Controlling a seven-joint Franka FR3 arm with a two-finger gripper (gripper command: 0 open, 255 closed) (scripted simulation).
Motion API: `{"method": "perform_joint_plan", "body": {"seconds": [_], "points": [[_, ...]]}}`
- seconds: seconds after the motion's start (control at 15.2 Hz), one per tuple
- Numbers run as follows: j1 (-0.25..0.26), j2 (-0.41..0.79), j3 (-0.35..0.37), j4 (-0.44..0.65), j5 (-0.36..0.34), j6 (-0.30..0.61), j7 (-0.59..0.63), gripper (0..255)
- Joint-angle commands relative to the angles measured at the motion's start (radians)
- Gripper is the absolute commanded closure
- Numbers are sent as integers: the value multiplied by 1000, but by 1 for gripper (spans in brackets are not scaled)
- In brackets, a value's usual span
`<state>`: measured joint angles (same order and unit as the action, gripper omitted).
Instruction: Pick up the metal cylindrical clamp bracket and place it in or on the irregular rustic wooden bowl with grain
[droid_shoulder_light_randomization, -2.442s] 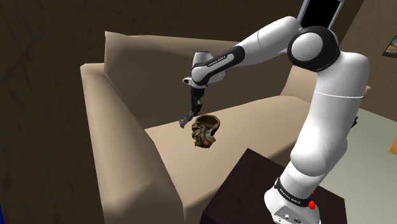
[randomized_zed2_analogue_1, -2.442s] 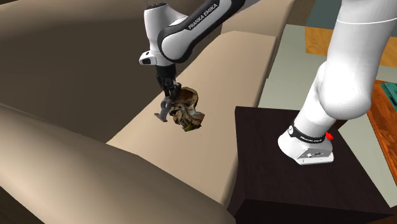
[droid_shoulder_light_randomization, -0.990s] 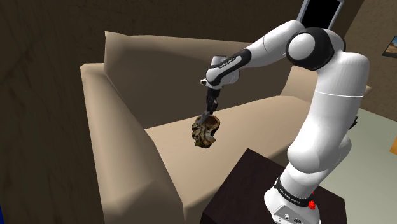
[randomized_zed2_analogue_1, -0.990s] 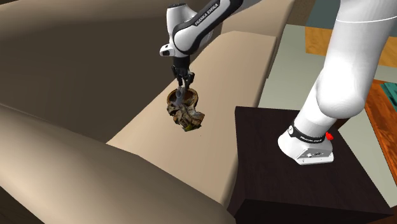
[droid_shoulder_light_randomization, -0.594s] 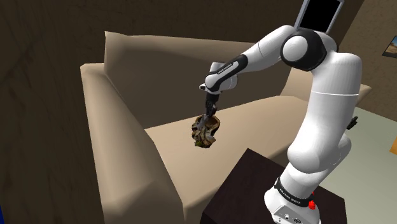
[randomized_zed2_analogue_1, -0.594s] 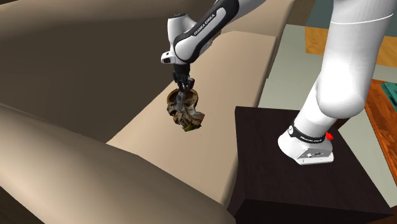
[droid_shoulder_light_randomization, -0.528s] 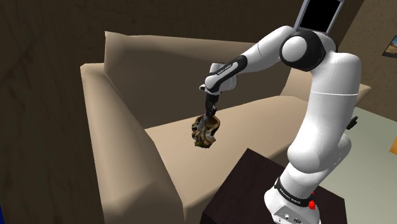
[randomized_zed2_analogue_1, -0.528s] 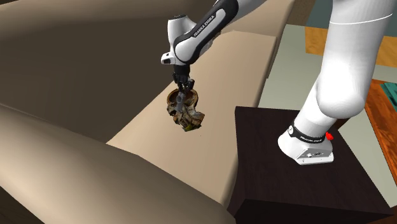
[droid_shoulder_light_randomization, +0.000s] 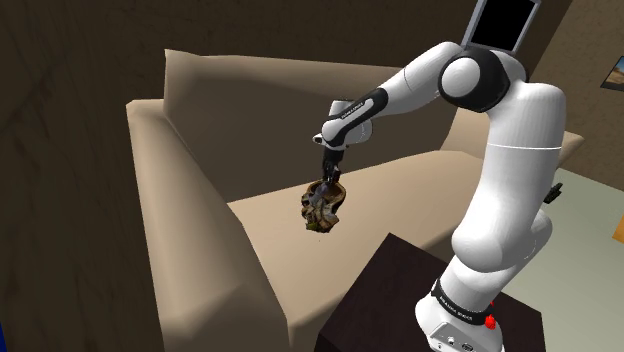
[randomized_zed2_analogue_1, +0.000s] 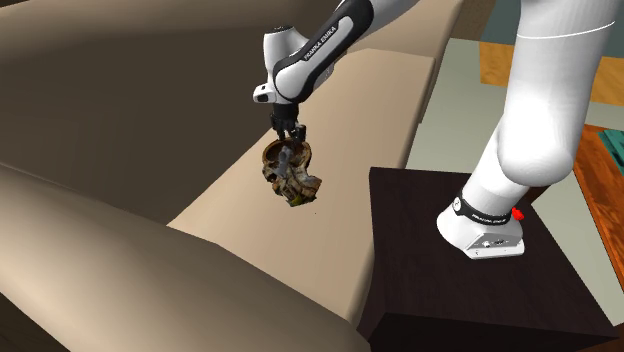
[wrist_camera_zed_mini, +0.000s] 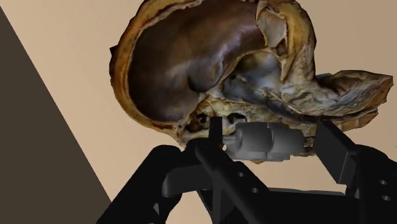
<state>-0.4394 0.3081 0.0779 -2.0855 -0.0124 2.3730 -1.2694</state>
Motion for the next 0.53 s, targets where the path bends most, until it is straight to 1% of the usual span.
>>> {"method": "perform_joint_plan", "body": {"seconds": [0.0, 0.26, 0.46], "points": [[0, 0, 0, 0, 0, 0, 0, 0], [0, 0, 0, 0, 0, 0, 0, 0], [-3, -63, 2, 25, 7, -88, -4, 0]]}}
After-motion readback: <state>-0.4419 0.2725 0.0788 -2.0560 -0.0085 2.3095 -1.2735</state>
